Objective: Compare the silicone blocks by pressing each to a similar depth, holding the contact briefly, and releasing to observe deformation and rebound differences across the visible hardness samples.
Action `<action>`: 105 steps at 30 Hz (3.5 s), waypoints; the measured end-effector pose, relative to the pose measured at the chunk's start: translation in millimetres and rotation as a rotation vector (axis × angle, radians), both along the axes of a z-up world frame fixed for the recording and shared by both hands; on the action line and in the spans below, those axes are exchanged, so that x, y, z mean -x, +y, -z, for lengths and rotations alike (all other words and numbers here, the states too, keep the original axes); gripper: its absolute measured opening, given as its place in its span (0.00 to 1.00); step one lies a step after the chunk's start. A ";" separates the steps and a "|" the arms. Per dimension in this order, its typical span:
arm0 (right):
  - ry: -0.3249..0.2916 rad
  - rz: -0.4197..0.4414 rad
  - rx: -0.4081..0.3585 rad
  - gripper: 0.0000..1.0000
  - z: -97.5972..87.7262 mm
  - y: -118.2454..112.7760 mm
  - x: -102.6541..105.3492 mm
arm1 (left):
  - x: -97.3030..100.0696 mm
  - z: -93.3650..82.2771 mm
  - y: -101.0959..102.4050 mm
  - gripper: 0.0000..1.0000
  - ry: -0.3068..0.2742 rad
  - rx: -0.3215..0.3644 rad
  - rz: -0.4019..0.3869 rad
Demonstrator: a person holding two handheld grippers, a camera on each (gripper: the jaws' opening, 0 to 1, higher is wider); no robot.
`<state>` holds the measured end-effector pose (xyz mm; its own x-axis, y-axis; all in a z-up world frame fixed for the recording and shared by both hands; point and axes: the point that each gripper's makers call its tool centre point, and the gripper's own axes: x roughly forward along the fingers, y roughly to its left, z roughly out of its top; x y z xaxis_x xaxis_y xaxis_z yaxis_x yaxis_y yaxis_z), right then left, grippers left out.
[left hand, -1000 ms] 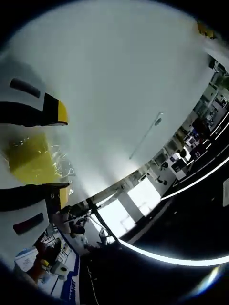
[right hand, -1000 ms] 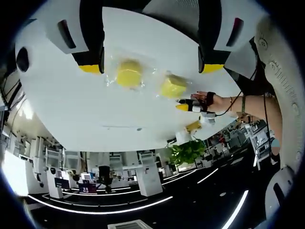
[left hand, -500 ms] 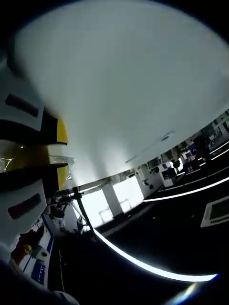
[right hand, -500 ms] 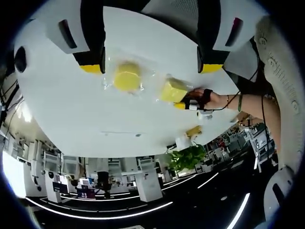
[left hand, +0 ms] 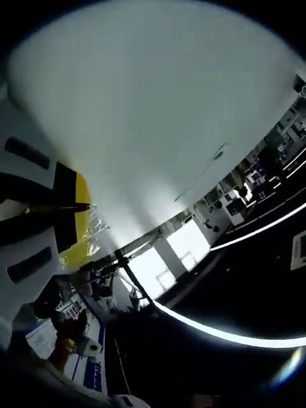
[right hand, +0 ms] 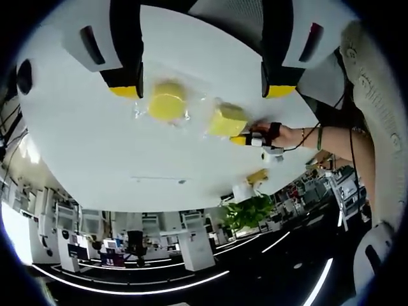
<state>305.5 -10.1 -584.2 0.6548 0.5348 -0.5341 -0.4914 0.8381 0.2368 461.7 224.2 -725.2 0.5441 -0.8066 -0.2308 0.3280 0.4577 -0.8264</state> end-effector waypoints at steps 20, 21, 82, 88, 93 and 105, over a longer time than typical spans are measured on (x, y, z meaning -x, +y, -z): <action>-0.048 -0.008 -0.037 0.68 -11.2 3.2 4.8 | 9.5 -53.6 -22.3 0.00 -0.104 -0.187 0.046; -0.055 -0.008 -0.040 0.68 -12.9 3.1 5.5 | 11.4 -62.4 -26.5 0.00 -0.118 -0.187 0.052; -0.335 -0.956 0.283 0.66 -136.6 126.4 -35.8 | 97.0 -295.9 -90.7 0.00 -0.576 -0.346 0.224; -0.278 -1.041 0.343 0.65 -116.4 142.5 -48.5 | 99.3 -299.5 -92.1 0.00 -0.587 -0.344 0.240; -0.225 -1.095 0.365 0.65 -100.5 152.0 -52.5 | 102.7 -302.2 -94.1 0.00 -0.604 -0.350 0.266; -0.166 -1.195 0.363 0.53 -81.8 165.4 -41.4 | 117.1 -318.7 -103.7 0.00 -0.752 -0.368 0.356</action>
<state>346.9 155.3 -502.3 -0.0629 0.6785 -0.7319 -0.9880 -0.1458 -0.0502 344.6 120.6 -406.5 0.3884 -0.9013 -0.1918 0.8939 0.4191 -0.1594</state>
